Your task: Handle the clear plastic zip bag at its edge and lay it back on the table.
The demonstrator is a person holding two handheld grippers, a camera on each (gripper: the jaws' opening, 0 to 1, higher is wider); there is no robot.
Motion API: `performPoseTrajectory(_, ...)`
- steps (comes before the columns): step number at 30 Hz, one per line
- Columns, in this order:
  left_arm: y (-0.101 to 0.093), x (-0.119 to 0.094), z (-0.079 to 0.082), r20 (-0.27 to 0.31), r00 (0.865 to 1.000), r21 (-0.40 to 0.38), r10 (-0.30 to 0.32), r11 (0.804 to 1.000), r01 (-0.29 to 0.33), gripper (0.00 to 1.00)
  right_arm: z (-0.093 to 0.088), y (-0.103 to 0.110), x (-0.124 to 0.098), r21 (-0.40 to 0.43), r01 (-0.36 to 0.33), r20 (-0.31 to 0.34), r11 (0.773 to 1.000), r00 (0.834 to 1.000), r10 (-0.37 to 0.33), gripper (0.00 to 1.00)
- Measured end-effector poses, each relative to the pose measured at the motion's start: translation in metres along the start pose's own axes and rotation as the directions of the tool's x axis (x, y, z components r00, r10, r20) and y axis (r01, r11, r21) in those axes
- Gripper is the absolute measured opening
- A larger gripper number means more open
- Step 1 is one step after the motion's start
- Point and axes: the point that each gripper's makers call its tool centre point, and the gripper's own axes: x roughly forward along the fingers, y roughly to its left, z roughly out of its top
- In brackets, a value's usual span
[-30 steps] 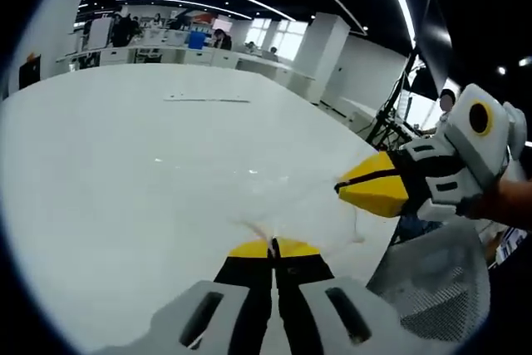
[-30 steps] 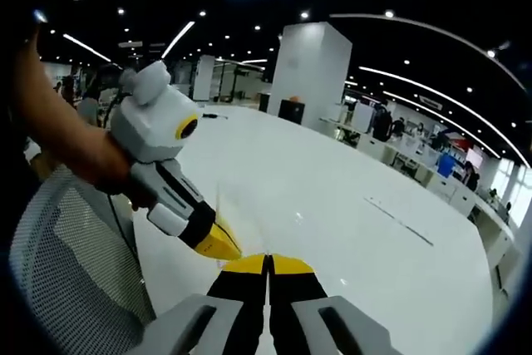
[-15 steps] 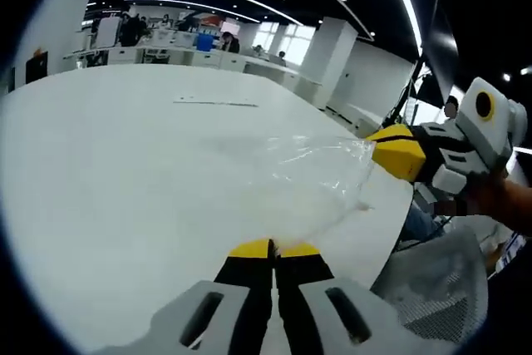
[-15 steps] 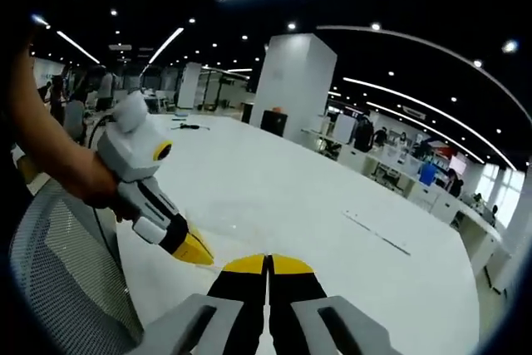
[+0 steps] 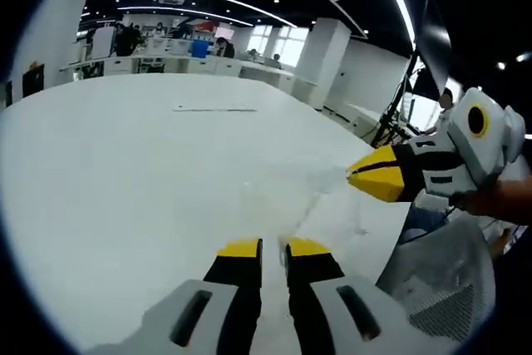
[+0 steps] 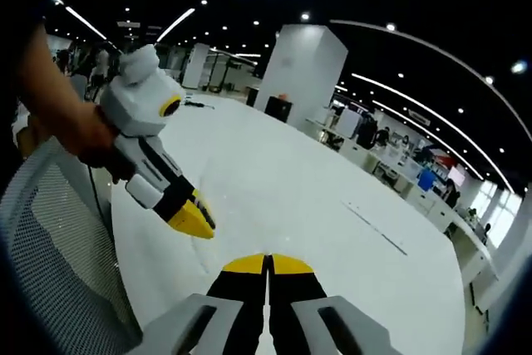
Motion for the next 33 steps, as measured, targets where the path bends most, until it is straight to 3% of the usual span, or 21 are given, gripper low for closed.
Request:
performPoseTrajectory(3, -0.004, -0.012, -0.004, -0.033, 0.999, 0.108, -0.015, 0.994, 0.018, 0.28, -0.011, 0.002, 0.013, -0.017, 0.002, -0.024, 1.000, 1.000, -0.003, 0.00)
performPoseTrajectory(6, -0.016, -0.024, -0.012, -0.073, 0.997, 0.190, -0.032, 0.981, 0.045, 0.30, -0.011, -0.001, 0.015, -0.022, 0.015, -0.037, 1.000, 0.999, -0.016, 0.00)
performPoseTrajectory(9, -0.013, -0.031, -0.020, -0.081, 0.997, 0.280, -0.007, 0.960, 0.029, 0.33, -0.014, -0.003, 0.018, -0.111, 0.030, -0.058, 0.993, 0.998, -0.036, 0.00)
performPoseTrajectory(11, -0.013, -0.034, -0.022, -0.081, 0.997, 0.313, 0.011, 0.950, 0.015, 0.35, -0.025, 0.003, 0.027, -0.162, 0.002, -0.092, 0.987, 0.996, -0.017, 0.00)
performPoseTrajectory(12, -0.007, -0.037, -0.022, -0.073, 0.997, 0.364, 0.038, 0.931, -0.009, 0.35, -0.030, 0.007, 0.029, -0.152, -0.018, -0.099, 0.988, 0.995, 0.003, 0.00)
performPoseTrajectory(15, -0.003, -0.038, -0.030, -0.075, 0.994, 0.405, 0.074, 0.914, -0.037, 0.39, -0.042, 0.013, 0.032, -0.117, -0.059, -0.119, 0.991, 0.992, 0.044, 0.00)
performPoseTrajectory(17, -0.003, -0.038, -0.036, -0.079, 0.992, 0.397, 0.096, 0.916, -0.057, 0.41, -0.051, 0.018, 0.030, -0.055, -0.094, -0.131, 0.994, 0.988, 0.086, 0.08)
performPoseTrajectory(18, -0.001, -0.039, -0.039, -0.072, 0.992, 0.381, 0.104, 0.922, -0.069, 0.43, -0.054, 0.020, 0.027, 0.019, -0.118, -0.130, 0.993, 0.984, 0.119, 0.15)
performPoseTrajectory(21, 0.006, -0.044, -0.050, -0.073, 0.987, 0.280, 0.145, 0.953, -0.120, 0.46, -0.048, 0.011, 0.008, 0.190, -0.097, -0.072, 0.977, 0.991, 0.112, 0.28)
performPoseTrajectory(22, 0.008, -0.046, -0.052, -0.081, 0.985, 0.271, 0.154, 0.954, -0.127, 0.48, -0.050, 0.007, 0.003, 0.218, -0.094, -0.070, 0.971, 0.991, 0.111, 0.33)
performPoseTrajectory(24, 0.001, -0.045, -0.046, -0.076, 0.985, 0.288, 0.156, 0.949, -0.128, 0.51, -0.052, -0.005, -0.005, 0.257, -0.061, -0.054, 0.964, 0.996, 0.077, 0.47)
performPoseTrajectory(25, -0.005, -0.043, -0.037, -0.034, 0.990, 0.264, 0.133, 0.957, -0.120, 0.54, -0.054, -0.011, -0.011, 0.303, -0.040, -0.054, 0.952, 0.997, 0.059, 0.54)
performPoseTrajectory(27, -0.005, -0.043, -0.037, -0.028, 0.990, 0.255, 0.137, 0.959, -0.126, 0.62, -0.056, -0.019, -0.019, 0.364, -0.018, -0.046, 0.931, 0.998, 0.038, 0.70)
performPoseTrajectory(30, -0.004, -0.041, -0.038, -0.028, 0.989, 0.250, 0.144, 0.959, -0.132, 0.70, -0.063, -0.024, -0.030, 0.369, -0.004, -0.058, 0.929, 0.998, 0.027, 0.86)
performPoseTrajectory(33, 0.002, -0.038, -0.039, -0.013, 0.991, 0.234, 0.134, 0.964, -0.127, 0.75, -0.075, -0.022, -0.038, 0.371, 0.010, -0.075, 0.929, 0.997, 0.020, 0.91)
